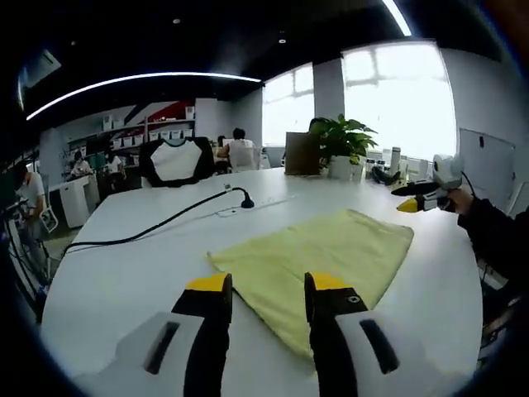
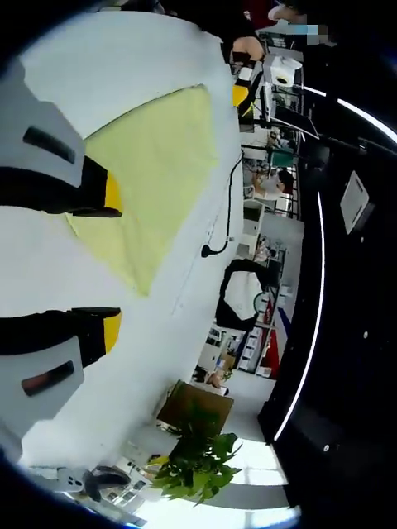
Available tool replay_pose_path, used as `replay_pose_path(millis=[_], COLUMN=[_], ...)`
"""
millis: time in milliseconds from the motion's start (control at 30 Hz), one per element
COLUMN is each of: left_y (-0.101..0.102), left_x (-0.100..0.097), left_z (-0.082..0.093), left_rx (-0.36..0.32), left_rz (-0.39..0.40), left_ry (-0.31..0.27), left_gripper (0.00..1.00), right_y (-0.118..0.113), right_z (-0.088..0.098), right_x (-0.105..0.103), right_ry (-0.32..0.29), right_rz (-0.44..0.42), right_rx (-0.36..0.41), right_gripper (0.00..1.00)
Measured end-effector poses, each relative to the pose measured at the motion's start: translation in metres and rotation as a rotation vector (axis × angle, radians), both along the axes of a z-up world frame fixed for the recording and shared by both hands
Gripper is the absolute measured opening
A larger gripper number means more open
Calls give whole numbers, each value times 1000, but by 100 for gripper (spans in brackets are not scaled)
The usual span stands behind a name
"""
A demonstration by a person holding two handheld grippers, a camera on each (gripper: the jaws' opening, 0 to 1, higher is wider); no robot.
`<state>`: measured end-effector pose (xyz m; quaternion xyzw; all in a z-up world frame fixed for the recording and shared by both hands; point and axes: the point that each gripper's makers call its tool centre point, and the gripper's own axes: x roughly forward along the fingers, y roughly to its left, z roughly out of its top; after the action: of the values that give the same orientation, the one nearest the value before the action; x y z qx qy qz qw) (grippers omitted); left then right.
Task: Fold the garment on the visible template until the final outline fits inside the template.
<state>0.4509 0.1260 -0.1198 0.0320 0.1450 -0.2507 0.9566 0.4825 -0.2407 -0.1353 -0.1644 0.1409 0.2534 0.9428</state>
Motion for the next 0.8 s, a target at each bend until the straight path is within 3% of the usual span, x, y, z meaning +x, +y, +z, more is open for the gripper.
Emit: replay_pose_path(millis=[233,300,333,433,633,700,767,800], left_y=[-4,-10,-10,-10,-8,-14,-13,-11], left_x=[-21,-25,-25,-24,-33,-36,-39,-39], left_z=[-27,-38,-40,-37,-47,-44,-54,-60], left_rx=[-60,-98,-106,-100,-159,-242,-193,-188], left_rz=[5,-16,-9,-6,7,27,18,35], left_ry=[73,130,142,107,164,184,224,240], left_gripper=[34,30,29,29,27,24,24,24], right_y=[-4,-3,-4,0,6,11,15,21], right_z=[-21,-25,-27,-28,-45,-46,-47,-46], right_x=[-22,-28,-30,-35,-47,-47,-46,-47], right_ry=[64,77,90,116,183,171,185,204], right_rz=[-48,-44,-51,-46,-34,-7,6,19], right_rx=[56,69,81,143,184,150,167,214], right_gripper=[40,39,38,36,29,25,23,21])
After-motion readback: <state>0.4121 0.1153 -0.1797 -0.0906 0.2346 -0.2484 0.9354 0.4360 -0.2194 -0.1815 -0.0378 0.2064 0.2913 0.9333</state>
